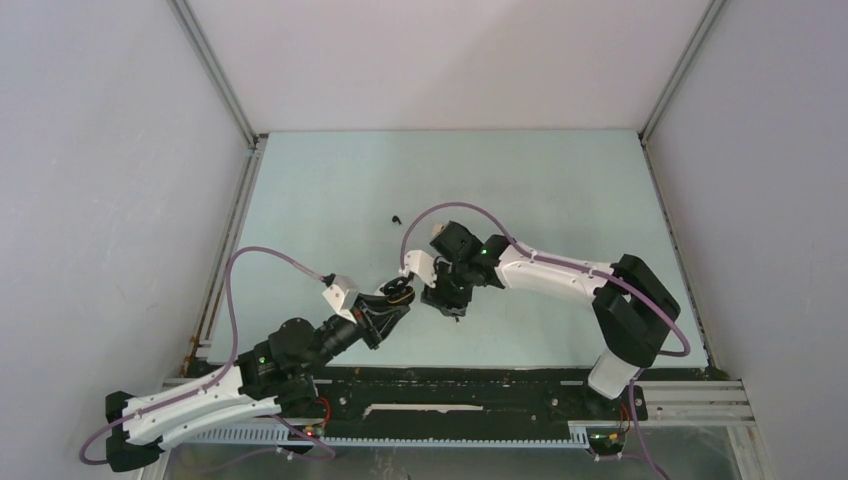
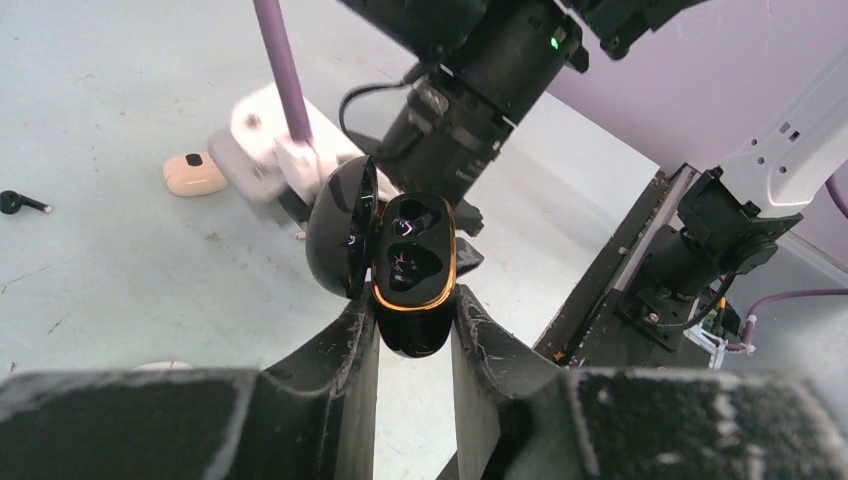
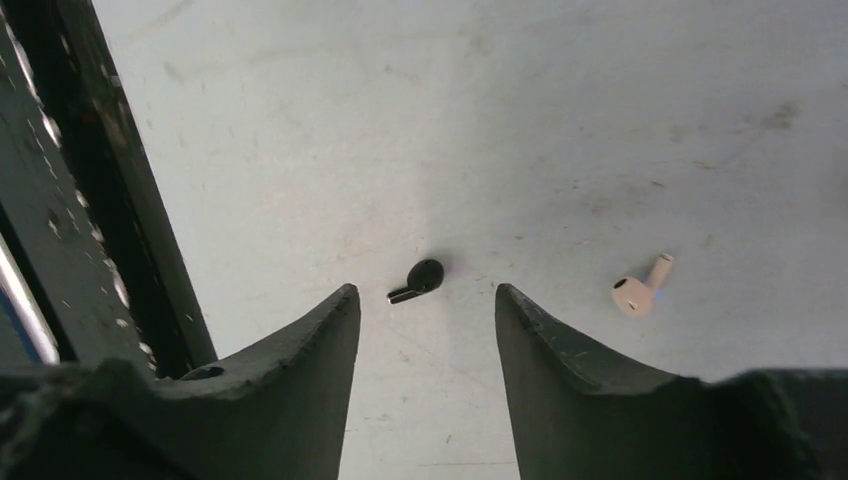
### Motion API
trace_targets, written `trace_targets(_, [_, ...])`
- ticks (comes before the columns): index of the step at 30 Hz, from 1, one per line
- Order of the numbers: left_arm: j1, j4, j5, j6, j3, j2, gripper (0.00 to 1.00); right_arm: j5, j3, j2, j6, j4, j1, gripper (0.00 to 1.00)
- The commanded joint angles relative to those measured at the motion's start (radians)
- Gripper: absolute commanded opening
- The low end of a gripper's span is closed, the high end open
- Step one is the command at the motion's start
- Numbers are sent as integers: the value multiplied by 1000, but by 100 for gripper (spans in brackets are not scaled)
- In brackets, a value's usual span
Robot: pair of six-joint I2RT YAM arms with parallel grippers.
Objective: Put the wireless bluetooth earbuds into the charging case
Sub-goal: Pick up the earbud from the center of the board.
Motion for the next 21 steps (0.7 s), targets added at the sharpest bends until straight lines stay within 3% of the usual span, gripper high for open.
trace_targets(1, [-6,16,6,-6,13,-7,0,13,70,-13,213,15,1,53])
trace_targets(12, [-6,7,-13,-12,21,-7,0,159,197,164,449,-93,12,35])
trace_targets(21, [-7,15,-23,-6,13,-5,0,211,217,225,468,-140,16,34])
